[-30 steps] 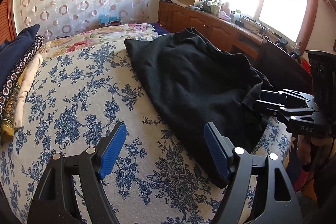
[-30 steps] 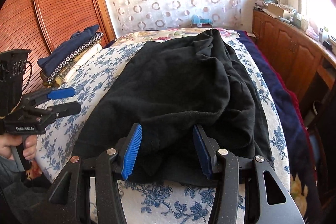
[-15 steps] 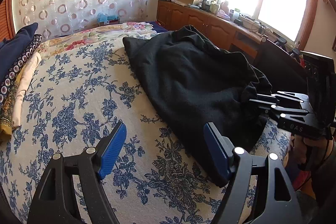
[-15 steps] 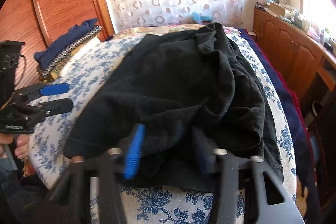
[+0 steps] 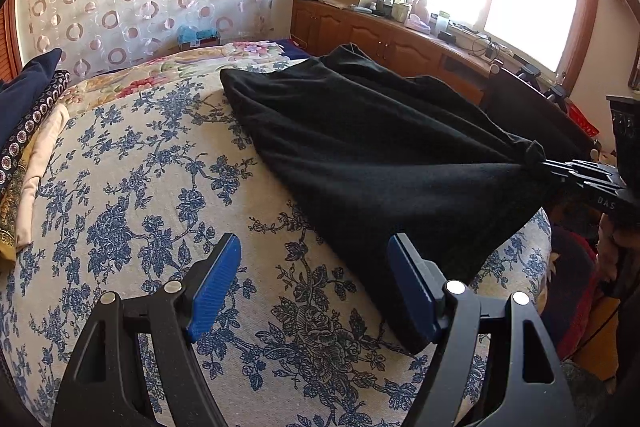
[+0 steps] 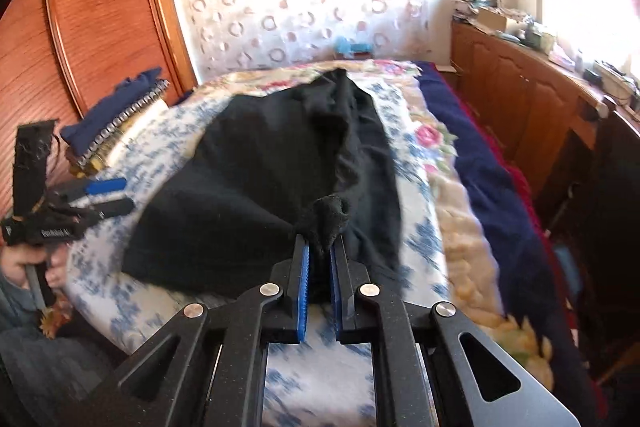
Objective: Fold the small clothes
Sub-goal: 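Grasp the black shirt edge with the right gripper, then fold the held edge over the shirt and open the right gripper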
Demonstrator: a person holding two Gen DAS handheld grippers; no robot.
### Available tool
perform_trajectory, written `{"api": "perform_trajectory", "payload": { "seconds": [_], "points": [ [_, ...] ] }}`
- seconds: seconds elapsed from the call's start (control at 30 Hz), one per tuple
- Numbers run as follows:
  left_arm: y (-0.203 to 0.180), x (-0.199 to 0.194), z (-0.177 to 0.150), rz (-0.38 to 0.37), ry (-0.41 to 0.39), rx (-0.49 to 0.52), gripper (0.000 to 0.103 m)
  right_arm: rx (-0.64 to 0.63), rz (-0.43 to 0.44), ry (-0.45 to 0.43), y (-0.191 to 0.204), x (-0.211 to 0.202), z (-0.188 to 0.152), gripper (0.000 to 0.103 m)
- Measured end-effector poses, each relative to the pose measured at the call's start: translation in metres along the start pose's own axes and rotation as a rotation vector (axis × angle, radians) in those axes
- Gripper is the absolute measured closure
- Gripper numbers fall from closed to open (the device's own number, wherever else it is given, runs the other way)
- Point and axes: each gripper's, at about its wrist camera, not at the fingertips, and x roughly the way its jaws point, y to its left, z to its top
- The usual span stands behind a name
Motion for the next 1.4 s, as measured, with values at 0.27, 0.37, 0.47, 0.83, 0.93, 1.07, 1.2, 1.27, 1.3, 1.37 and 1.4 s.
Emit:
{"api": "perform_trajectory", "payload": {
  "seconds": [0.27,0.37,0.47,0.83,0.93,1.07,1.2,1.27,1.3,1.37,1.4],
  "points": [
    [-0.003,0.005,-0.002,-0.007,0.012,0.003,0.026,0.012,-0.048,0.002,0.001,-0.004,0.006,0.075],
    [-0.003,0.005,-0.002,0.002,0.001,-0.005,0.026,-0.003,-0.066,-0.054,-0.002,-0.011,0.020,0.061],
    [0.000,0.001,0.000,0.023,-0.024,-0.021,0.026,-0.012,-0.060,-0.109,-0.002,-0.017,0.038,0.054],
    [0.013,-0.014,0.011,0.100,-0.172,-0.067,0.026,-0.050,0.091,-0.059,0.009,0.074,0.126,0.054],
    [0.015,-0.013,0.014,0.115,-0.178,-0.062,0.026,-0.026,0.111,-0.005,0.009,0.115,0.154,0.054],
    [0.021,-0.013,0.015,0.092,-0.182,-0.085,0.026,-0.003,0.101,0.080,0.006,0.156,0.180,0.058],
    [0.024,-0.012,0.012,0.081,-0.172,-0.087,0.026,0.002,0.074,0.175,0.011,0.194,0.192,0.058],
    [0.024,-0.013,0.010,0.078,-0.168,-0.087,0.026,-0.007,0.073,0.216,0.011,0.205,0.194,0.074],
    [0.024,-0.013,0.009,0.079,-0.165,-0.088,0.026,-0.019,0.074,0.227,0.011,0.207,0.196,0.083],
    [0.024,-0.013,0.008,0.077,-0.156,-0.092,0.026,-0.048,0.055,0.200,0.013,0.199,0.205,0.095],
    [0.024,-0.012,0.008,0.074,-0.150,-0.094,0.026,-0.053,0.018,0.156,0.010,0.191,0.210,0.095]
  ]
}}
